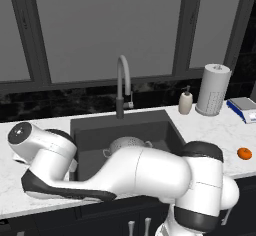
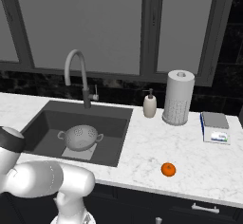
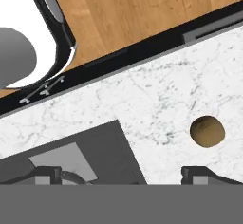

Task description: Put the colander in the sink, put the orange, kiwi in the colander, and turn on the sink faucet and pour water over the colander.

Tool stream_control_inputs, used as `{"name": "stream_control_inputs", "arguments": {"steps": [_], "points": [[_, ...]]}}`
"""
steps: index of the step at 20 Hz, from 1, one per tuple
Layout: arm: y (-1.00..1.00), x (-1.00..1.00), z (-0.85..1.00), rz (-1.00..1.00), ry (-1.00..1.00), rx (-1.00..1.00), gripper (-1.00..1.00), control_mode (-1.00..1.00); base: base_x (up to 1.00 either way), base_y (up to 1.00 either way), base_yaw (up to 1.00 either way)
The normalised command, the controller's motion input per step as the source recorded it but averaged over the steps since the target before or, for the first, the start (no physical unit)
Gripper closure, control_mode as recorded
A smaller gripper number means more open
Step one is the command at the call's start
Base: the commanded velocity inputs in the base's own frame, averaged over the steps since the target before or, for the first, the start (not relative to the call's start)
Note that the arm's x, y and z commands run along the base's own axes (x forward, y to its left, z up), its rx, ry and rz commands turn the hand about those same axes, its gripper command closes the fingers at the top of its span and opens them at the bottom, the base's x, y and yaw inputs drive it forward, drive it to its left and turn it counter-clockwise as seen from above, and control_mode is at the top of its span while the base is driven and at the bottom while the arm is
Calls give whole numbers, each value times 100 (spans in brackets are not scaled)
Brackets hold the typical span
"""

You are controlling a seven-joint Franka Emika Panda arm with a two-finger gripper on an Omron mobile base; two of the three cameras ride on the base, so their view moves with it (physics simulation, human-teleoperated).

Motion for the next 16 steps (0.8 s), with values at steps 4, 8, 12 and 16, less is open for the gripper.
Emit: {"name": "stream_control_inputs", "arguments": {"steps": [4,8,12,16], "points": [[24,30,-14,0,-10,18,-100,-100,0,0,0],[9,42,-20,2,7,18,-100,-100,0,0,0],[3,35,-16,5,16,4,-100,-100,0,0,0],[21,27,-25,4,8,0,-100,-100,0,0,0]]}}
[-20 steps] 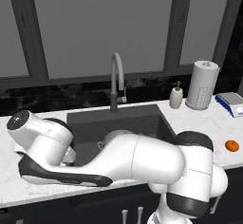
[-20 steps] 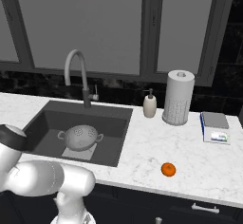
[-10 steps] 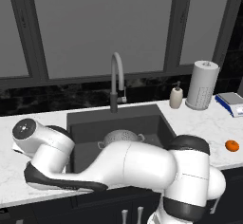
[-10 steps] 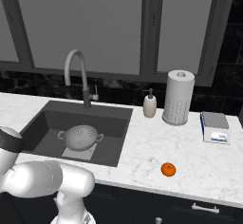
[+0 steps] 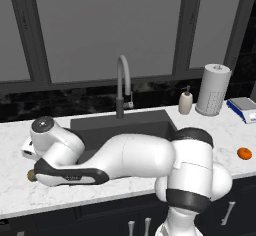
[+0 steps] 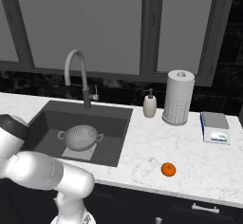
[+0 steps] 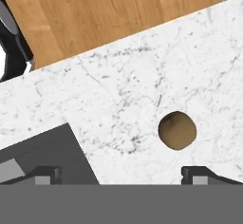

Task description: Put the colander in the sink, put the orange, kiwi in the colander, and turn on the sink faucet and pour water over the colander.

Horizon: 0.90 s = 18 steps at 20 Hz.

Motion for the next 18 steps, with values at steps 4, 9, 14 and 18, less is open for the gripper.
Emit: {"name": "stream_control_inputs", "arguments": {"steps": [4,9,14,18], "points": [[32,25,-28,3,7,0,-100,-100,0,0,0],[42,33,-18,3,6,0,-100,-100,0,0,0],[42,31,-1,4,11,-5,-100,-100,0,0,0],[53,29,0,1,12,-10,-100,-100,0,0,0]]}}
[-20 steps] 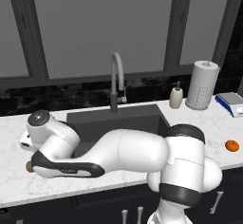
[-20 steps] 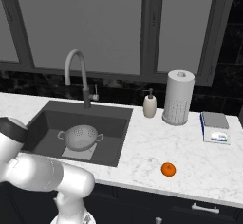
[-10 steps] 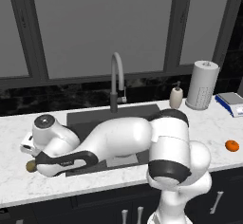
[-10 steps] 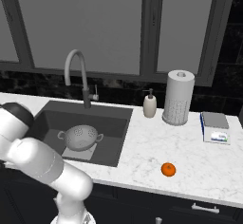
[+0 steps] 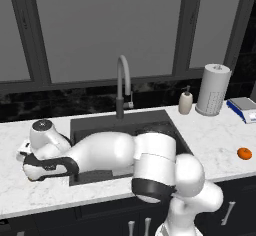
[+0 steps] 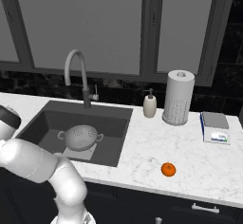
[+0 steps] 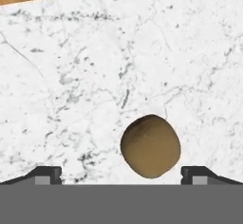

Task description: Put the colander in the sink, put the orange, kiwi in the colander, and turn on the sink faucet and pour water over the colander.

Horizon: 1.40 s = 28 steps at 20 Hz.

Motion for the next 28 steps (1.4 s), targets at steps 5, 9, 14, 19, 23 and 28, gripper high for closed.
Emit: {"name": "stream_control_inputs", "arguments": {"steps": [5,9,14,19,23,28], "points": [[50,17,-6,0,10,-15,-100,-100,0,0,0],[18,1,-33,0,2,-15,-100,-100,0,0,0],[0,-7,-53,0,0,-10,-100,-100,0,0,0],[-2,-3,-61,0,0,-9,-100,-100,0,0,0],[-20,0,-78,2,-1,-7,-100,-100,0,0,0],[-39,-32,-85,0,-1,-1,100,-100,0,0,0]]}}
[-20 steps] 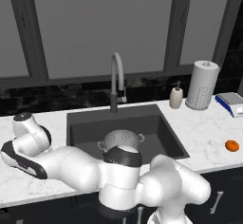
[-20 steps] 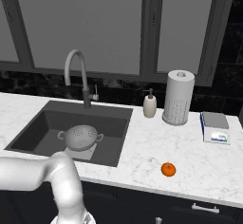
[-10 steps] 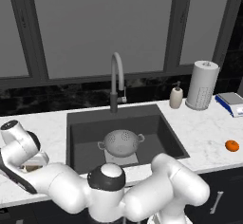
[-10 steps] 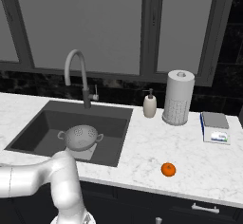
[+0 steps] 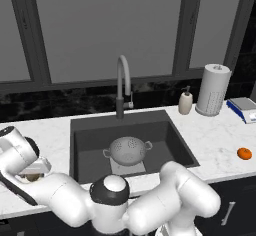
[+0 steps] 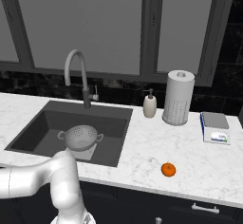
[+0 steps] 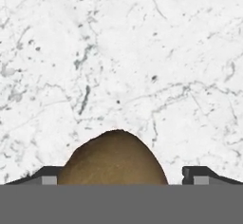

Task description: Put the colander in the sink, put the orange, kiwi in the colander, and turn on the sink faucet and pour water over the colander.

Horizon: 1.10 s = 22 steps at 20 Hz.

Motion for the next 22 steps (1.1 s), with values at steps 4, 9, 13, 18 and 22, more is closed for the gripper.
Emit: {"name": "stream_control_inputs", "arguments": {"steps": [4,9,13,18,22], "points": [[-75,-63,-80,-3,-17,0,100,-100,0,0,0],[-72,-53,-55,-12,-32,3,100,-100,0,0,0],[-69,-48,14,-21,-53,16,100,-100,0,0,0],[-70,-28,93,-24,-50,25,100,-100,0,0,0],[-80,-13,100,-29,-33,25,100,-100,0,0,0]]}}
